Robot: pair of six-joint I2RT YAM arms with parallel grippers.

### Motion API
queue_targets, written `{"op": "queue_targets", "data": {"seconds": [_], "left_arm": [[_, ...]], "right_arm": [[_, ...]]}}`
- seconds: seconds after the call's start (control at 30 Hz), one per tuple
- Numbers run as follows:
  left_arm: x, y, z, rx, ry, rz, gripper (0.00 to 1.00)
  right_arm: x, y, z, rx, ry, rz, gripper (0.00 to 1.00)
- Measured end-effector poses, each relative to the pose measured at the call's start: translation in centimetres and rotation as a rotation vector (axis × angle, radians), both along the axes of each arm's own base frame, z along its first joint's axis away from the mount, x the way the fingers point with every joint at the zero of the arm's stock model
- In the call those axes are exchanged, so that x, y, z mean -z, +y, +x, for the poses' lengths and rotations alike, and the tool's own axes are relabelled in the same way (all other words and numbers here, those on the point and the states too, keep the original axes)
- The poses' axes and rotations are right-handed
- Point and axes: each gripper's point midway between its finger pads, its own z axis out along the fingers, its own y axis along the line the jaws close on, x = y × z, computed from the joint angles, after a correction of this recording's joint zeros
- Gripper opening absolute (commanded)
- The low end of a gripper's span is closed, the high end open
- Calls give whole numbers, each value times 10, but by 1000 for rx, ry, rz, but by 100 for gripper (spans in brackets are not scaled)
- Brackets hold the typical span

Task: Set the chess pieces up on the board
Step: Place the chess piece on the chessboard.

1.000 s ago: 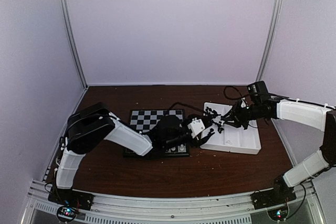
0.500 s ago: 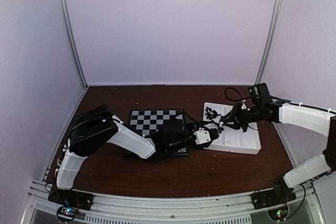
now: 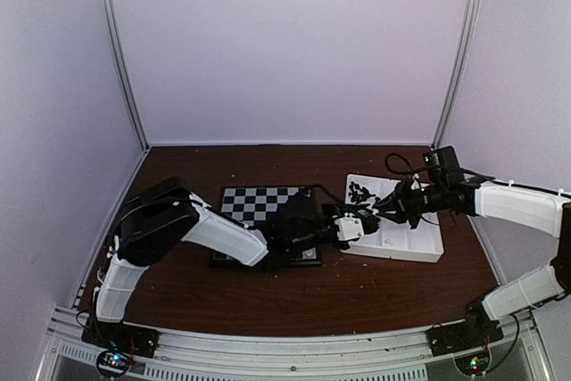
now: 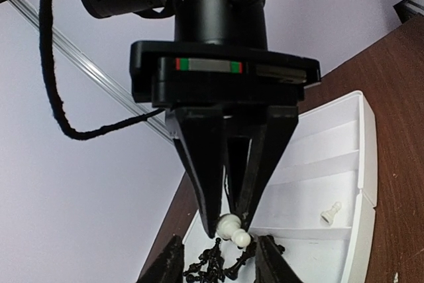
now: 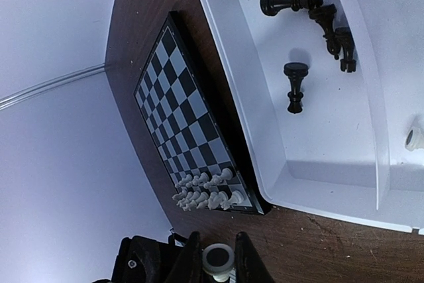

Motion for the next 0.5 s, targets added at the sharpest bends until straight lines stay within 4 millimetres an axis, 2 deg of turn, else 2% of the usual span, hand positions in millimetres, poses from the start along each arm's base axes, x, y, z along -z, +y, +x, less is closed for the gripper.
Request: {"op": "queue_targets", "data": {"seconds": [0.37,0.5], "left_arm": [[12,-1,0,0,1,58,38],[10,-3,1,0,-4,62,36]], "right_arm": [[-4,2,0,44,29,52,16],[-6,3,0,48,33,69,16]]}}
